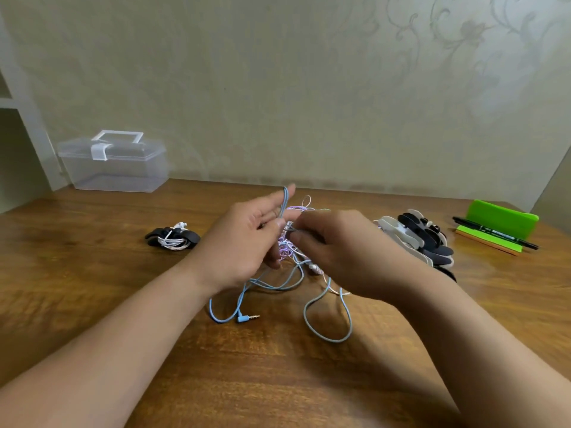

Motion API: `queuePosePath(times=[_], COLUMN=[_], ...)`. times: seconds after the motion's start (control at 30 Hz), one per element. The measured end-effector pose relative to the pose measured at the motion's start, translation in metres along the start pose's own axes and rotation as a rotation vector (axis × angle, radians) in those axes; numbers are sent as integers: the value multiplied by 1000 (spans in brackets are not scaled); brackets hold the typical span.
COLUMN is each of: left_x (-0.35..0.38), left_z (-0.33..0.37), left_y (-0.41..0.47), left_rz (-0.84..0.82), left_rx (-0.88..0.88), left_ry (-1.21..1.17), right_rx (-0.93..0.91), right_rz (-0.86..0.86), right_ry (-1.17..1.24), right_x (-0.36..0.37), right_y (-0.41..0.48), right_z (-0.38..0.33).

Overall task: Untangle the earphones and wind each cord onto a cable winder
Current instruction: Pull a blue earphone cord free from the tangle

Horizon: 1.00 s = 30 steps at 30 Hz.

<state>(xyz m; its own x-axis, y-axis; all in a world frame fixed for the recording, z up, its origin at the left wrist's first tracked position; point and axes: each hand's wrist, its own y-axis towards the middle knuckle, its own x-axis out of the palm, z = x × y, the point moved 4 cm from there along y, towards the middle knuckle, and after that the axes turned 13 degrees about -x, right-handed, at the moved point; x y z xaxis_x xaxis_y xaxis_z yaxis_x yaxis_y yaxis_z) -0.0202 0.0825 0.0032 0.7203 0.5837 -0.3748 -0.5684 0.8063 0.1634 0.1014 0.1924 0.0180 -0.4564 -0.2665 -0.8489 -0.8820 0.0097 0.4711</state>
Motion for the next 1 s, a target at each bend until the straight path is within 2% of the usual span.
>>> queuePosePath(times=[0.13,0.27,0.37,0.47,0.53,0.6,0.7,0.77,0.83,0.9,1.0], left_x=[6,16,18,13,10,6,-3,-11,-13,-10,-5], left_z=[0,10,12,17,16,15,10,3,-5,-10,-7], left_y=[-3,-15,-23,-28,-25,-17,-1,6,7,6,2], left_rz=[-158,-401,-588,-738,-697,-550,-277,-111,18,26,-61], left_rx=[-1,-36,-83,-109,-92,-67,-65,-34,26,50,87], left_ry=[97,67,-67,-305,-445,-511,-561,-414,-79,145,266], right_rx=[23,16,19,96,128,160,166,126,98,96,119], right_rz=[213,250,214,209,203,139,25,-47,-90,-75,71], right_ry=[122,305,577,843,977,965,617,422,258,181,176], right_x=[-27,-37,-37,-29,-18,-6,5,6,4,-5,-23], right_y=[-3,-4,-5,-6,-6,-5,-4,-2,0,1,-1], right_z=[5,6,18,29,30,26,16,7,0,-2,3])
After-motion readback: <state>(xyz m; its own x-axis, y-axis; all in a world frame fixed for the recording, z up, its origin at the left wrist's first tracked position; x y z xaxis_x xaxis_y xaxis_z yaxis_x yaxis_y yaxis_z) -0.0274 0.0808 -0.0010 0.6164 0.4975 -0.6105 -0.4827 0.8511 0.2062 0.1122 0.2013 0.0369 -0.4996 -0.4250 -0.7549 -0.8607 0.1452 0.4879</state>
